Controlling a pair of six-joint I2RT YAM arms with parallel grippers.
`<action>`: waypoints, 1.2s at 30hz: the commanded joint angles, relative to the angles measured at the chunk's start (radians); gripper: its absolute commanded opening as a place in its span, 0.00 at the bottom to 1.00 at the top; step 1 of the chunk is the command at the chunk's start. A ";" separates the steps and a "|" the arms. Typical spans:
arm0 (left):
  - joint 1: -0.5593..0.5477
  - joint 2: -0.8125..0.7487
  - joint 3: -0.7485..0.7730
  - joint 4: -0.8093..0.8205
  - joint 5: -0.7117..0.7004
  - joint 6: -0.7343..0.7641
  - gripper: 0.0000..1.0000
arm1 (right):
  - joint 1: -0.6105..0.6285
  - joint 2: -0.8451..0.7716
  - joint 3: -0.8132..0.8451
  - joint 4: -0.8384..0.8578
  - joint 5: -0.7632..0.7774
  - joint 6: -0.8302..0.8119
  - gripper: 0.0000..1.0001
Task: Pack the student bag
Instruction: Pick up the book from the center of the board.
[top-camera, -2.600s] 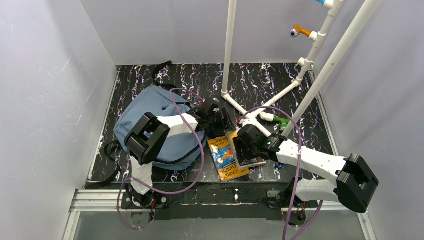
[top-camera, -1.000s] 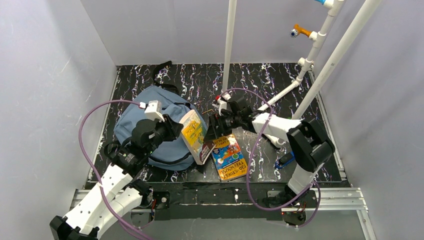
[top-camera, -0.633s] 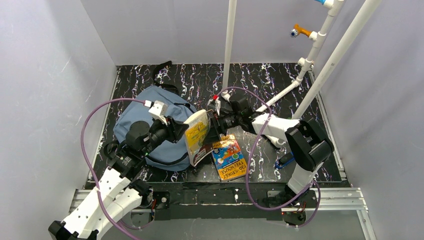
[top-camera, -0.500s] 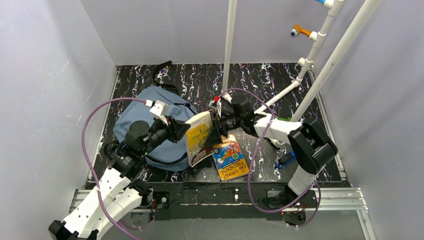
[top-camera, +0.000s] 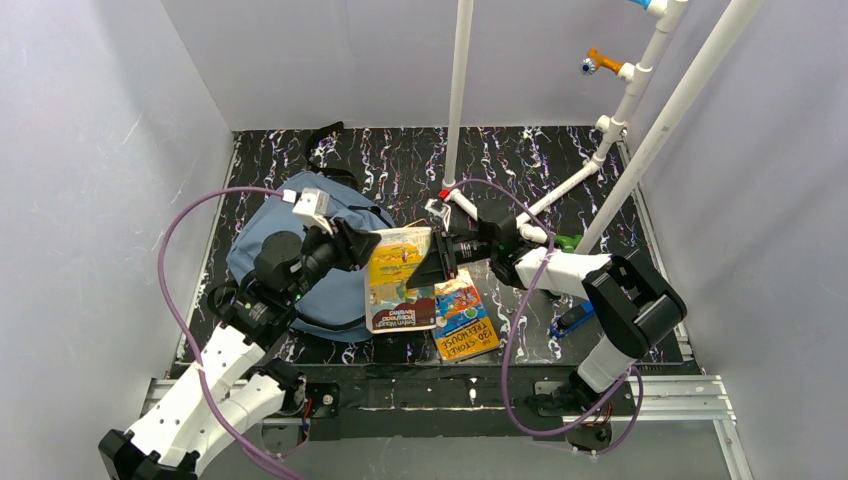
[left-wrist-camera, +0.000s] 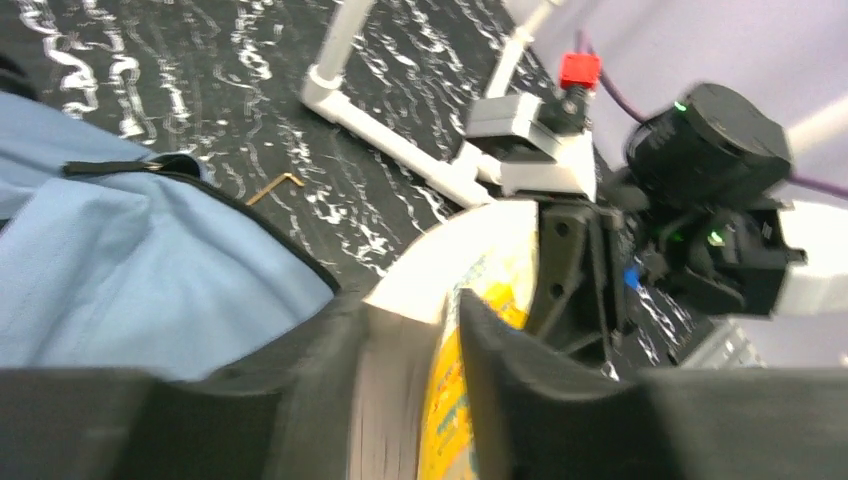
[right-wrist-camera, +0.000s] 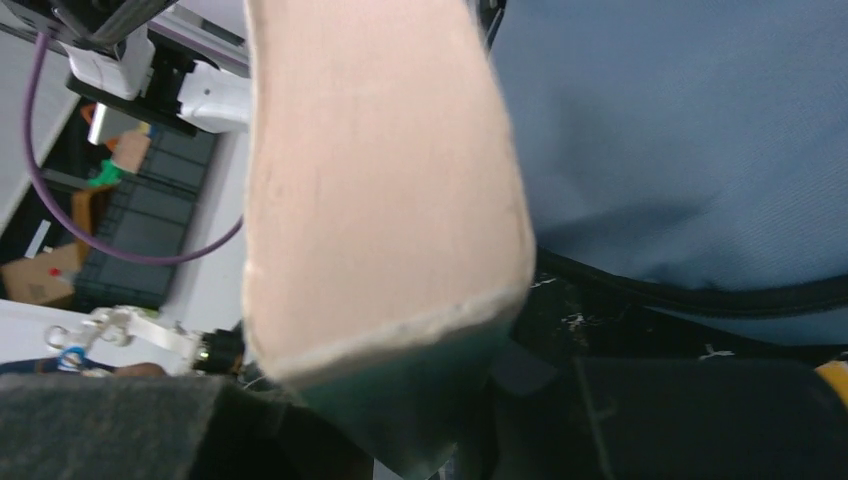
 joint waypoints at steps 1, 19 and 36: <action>0.012 0.076 0.143 -0.184 -0.155 -0.137 0.70 | -0.009 -0.077 0.030 0.150 -0.008 0.201 0.01; 0.028 0.002 0.020 0.046 0.404 -0.376 0.98 | -0.015 -0.228 0.247 -0.046 -0.111 0.185 0.01; 0.051 -0.028 0.025 0.138 0.421 -0.425 0.61 | -0.015 -0.248 0.319 -0.312 -0.174 -0.017 0.01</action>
